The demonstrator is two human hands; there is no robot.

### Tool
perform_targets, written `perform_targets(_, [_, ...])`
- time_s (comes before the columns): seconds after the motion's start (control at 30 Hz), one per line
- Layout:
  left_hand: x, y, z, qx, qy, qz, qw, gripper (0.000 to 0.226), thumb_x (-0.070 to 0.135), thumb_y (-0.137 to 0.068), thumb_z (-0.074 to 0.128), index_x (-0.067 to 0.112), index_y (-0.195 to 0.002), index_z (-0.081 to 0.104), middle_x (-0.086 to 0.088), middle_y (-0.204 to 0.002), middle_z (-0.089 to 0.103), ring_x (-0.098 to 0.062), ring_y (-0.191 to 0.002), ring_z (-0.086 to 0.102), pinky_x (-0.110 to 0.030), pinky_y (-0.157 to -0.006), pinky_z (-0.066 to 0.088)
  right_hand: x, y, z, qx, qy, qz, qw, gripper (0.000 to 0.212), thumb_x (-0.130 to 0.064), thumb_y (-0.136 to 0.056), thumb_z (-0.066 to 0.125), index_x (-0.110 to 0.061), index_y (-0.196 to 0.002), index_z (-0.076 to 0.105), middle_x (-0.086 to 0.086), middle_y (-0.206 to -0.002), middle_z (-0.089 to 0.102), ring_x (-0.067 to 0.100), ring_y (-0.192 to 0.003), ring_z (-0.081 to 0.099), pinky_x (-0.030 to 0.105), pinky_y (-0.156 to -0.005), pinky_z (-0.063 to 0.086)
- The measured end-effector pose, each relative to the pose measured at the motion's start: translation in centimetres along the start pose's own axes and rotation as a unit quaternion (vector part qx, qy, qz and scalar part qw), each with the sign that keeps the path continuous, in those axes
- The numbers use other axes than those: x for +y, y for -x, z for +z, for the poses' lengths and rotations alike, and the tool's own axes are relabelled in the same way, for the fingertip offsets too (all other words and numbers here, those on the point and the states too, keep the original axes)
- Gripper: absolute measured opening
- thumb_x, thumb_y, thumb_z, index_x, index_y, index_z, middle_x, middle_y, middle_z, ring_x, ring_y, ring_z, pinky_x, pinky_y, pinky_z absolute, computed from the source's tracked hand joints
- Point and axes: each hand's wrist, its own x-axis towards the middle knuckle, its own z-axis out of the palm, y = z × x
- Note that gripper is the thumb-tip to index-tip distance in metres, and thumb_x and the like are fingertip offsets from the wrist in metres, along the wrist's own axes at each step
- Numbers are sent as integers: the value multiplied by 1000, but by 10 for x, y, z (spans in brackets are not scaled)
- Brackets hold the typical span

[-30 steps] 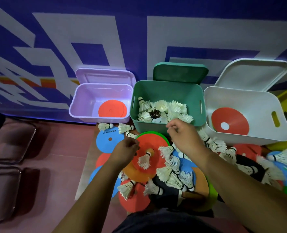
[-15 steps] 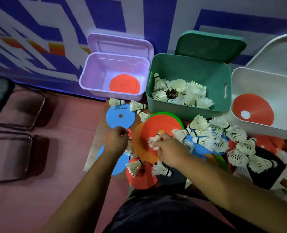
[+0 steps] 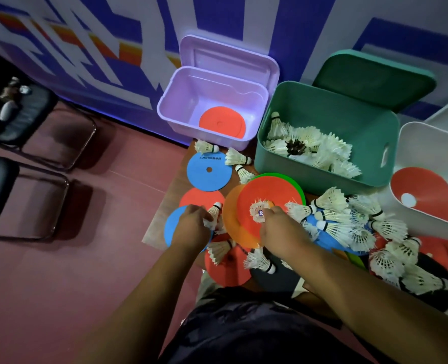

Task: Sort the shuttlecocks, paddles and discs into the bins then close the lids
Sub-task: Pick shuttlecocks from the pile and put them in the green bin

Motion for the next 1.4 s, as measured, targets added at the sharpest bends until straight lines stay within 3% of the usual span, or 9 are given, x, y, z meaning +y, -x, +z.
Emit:
perform_targets(0.17, [1,-3,0,11,-46,3,999,35,-2,-80,61,16,-110,66,-5,-111,66,-30,-100,62,-40,-81,54,6,10,-19,57,-40,-26,997,41,-29,-104,47,-20,-143,55,4,-144,54,29,-117,63,44,-90,56])
perform_targets(0.27, [3,-4,5,57,-35,6,998,16,7,-93,60,17,-105,63,-5,-102,66,-30,-87,63,-44,-72,54,11,20,-33,98,-78,-43,991,33,-34,-105,50,-24,-134,63,-1,-133,63,23,-115,64,40,-90,55])
perform_targets(0.47, [30,-2,-8,201,54,-72,975,15,20,-100,55,16,-88,63,-3,-83,67,-25,-75,60,-45,-66,54,33,36,-72,199,-215,-44,955,26,-40,-104,56,-29,-124,69,-6,-115,69,14,-96,68,37,-85,57])
perform_targets(0.6, [52,0,-31,237,176,-99,950,10,35,-95,58,28,-90,64,10,-81,68,-17,-76,65,-45,-64,57,57,39,-105,273,-276,-30,921,13,-40,-104,58,-33,-107,68,-11,-88,65,5,-68,59,28,-62,44])
perform_targets(0.73, [81,-7,-54,230,241,-93,938,17,41,-92,61,25,-91,68,4,-79,71,-25,-79,70,-46,-74,59,82,35,-138,344,-324,10,881,13,-36,-103,61,-29,-102,72,-11,-99,68,8,-86,62,28,-73,44])
perform_targets(1.0, [156,-10,-76,203,321,-4,925,15,30,-93,67,18,-84,68,-10,-72,66,-18,-64,61,-55,-67,59,100,10,-186,381,-336,34,860,21,-35,-103,60,-28,-117,74,-3,-114,72,20,-105,66,37,-92,54])
perform_targets(1.13, [180,-14,-85,167,334,-2,928,19,33,-92,70,18,-82,71,-1,-67,68,-17,-65,65,-55,-73,62,96,-7,-195,268,-363,34,892,41,-40,-103,57,-43,-143,59,-9,-118,69,16,-86,73,30,-70,52])
perform_targets(1.23, [190,-17,-89,149,331,-1,932,18,30,-92,69,17,-80,72,3,-65,68,-18,-66,67,-55,-75,63,97,-11,-186,237,-352,51,904,34,-29,-103,55,-33,-134,69,-2,-117,74,14,-79,72,24,-58,45])
perform_targets(1.4, [201,-24,-87,121,336,-19,934,12,27,-91,68,18,-86,73,5,-65,70,-15,-65,70,-53,-78,65,98,12,-165,276,-356,41,892,23,-24,-102,58,-27,-113,79,-12,-104,75,9,-81,70,27,-73,54])
